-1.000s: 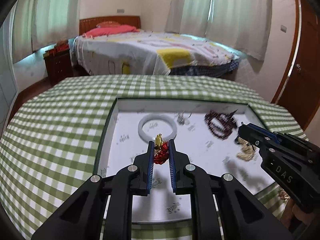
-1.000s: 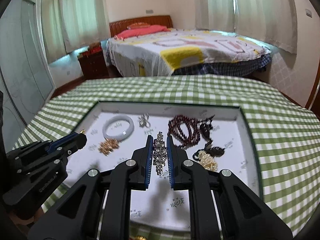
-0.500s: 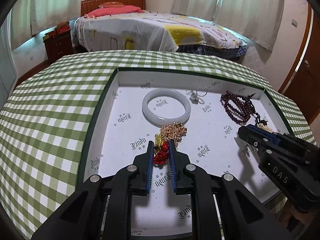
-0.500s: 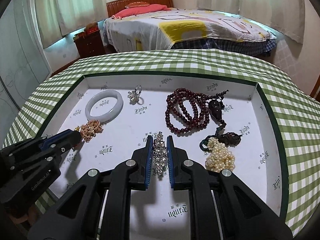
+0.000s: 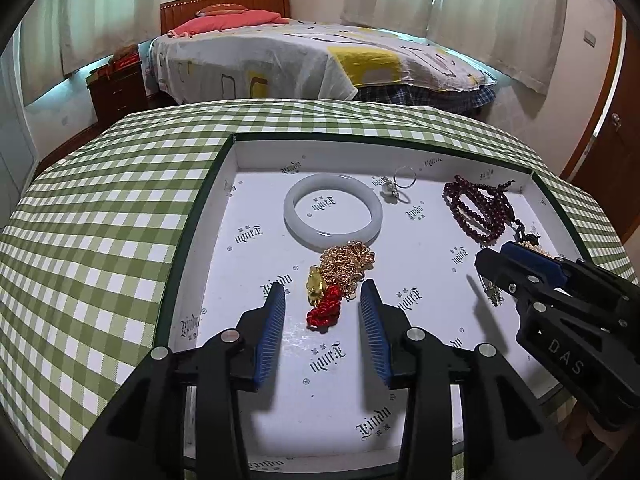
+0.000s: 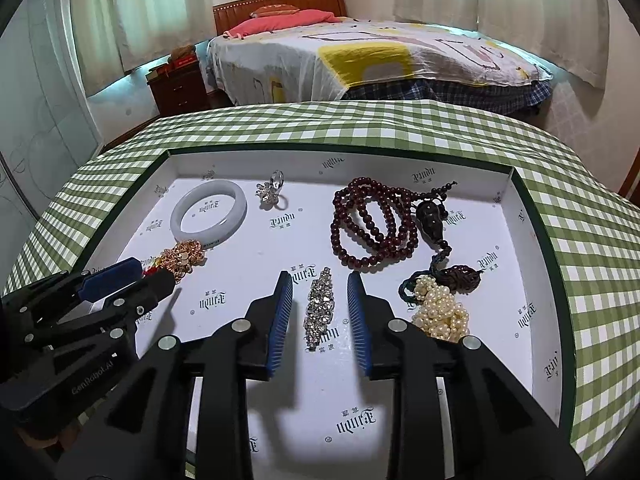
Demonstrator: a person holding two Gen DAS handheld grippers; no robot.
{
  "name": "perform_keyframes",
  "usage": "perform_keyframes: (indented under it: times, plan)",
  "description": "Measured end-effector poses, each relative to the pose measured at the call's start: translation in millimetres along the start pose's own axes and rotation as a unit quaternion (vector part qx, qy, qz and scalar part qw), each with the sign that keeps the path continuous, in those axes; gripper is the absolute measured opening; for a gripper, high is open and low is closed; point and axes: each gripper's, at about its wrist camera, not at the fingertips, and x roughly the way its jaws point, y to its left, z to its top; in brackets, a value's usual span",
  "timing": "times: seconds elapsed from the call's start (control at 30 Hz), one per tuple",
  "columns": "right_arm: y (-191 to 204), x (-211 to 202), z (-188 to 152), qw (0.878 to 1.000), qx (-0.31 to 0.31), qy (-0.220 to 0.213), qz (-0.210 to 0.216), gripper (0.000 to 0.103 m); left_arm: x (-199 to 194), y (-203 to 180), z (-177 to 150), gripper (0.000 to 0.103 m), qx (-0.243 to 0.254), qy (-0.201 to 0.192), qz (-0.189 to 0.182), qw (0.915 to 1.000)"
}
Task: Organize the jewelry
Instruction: 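Open the left tool to drop the tassel while the right tool releases the brooch in the tray, then withdraw both tools from the tray toward the remaining jewelry on the table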
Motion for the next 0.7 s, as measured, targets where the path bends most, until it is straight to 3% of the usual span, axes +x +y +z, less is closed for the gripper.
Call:
perform_keyframes:
  times: [0.37, 0.5, 0.7]
  plan:
    - [1, -9, -2, 1.0, -0.004, -0.014, -0.006, 0.051, -6, -6, -3, 0.058, 0.013, -0.003, 0.0, 0.9999]
    - [-1, -17, -1, 1.0, -0.002, -0.02, -0.007, 0.054, -15, -5, -2, 0.066, 0.012, -0.015, 0.006, 0.9998]
    - [-3, -37, 2, 0.999, -0.012, -0.034, -0.009, 0.055, -35, -3, 0, 0.066, 0.004, -0.031, 0.005, 0.9995]
